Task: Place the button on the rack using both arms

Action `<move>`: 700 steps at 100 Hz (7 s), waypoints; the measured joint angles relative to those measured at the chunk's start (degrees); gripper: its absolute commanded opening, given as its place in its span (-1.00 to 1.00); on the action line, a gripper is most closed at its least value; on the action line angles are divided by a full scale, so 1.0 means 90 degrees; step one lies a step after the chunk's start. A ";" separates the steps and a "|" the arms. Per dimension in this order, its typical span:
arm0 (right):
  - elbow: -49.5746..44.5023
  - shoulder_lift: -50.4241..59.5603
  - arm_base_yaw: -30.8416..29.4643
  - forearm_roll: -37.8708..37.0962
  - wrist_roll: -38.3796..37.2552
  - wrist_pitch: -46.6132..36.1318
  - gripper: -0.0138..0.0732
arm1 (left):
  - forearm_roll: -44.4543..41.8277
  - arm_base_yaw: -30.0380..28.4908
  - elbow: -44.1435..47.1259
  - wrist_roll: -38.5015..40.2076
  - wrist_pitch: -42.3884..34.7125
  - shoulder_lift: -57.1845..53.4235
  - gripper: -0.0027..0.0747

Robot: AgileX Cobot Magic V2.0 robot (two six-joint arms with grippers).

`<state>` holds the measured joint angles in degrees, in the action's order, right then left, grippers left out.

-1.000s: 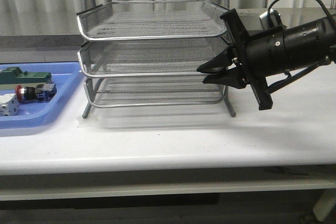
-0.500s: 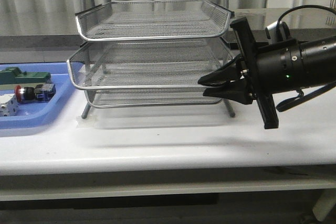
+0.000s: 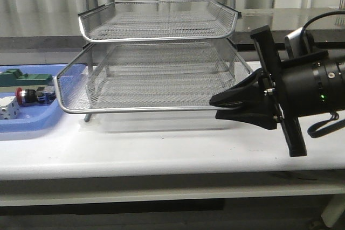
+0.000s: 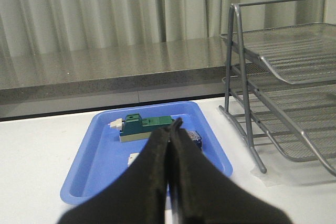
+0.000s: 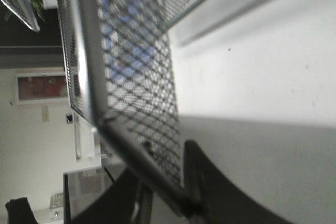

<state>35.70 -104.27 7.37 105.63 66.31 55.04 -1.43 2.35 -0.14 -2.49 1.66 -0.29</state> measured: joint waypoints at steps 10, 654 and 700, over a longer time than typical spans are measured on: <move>-0.0179 0.0157 0.0028 0.0000 0.0004 -0.0012 -0.48 | 0.0000 0.0000 0.0000 0.0000 0.0000 0.0000 -0.99; 0.0587 0.9722 0.0126 -1.2062 -0.7998 0.0565 -0.85 | 0.0277 0.0000 -0.6172 -0.1136 0.4420 0.7393 -0.72; 0.0587 0.9722 0.0126 -1.2062 -0.7998 0.0565 -0.85 | 0.0470 0.0000 -0.6186 -0.1663 0.4607 0.7542 0.44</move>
<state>40.98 -16.77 8.51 -2.93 -5.66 60.12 2.80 2.35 -55.82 -17.45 43.13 67.59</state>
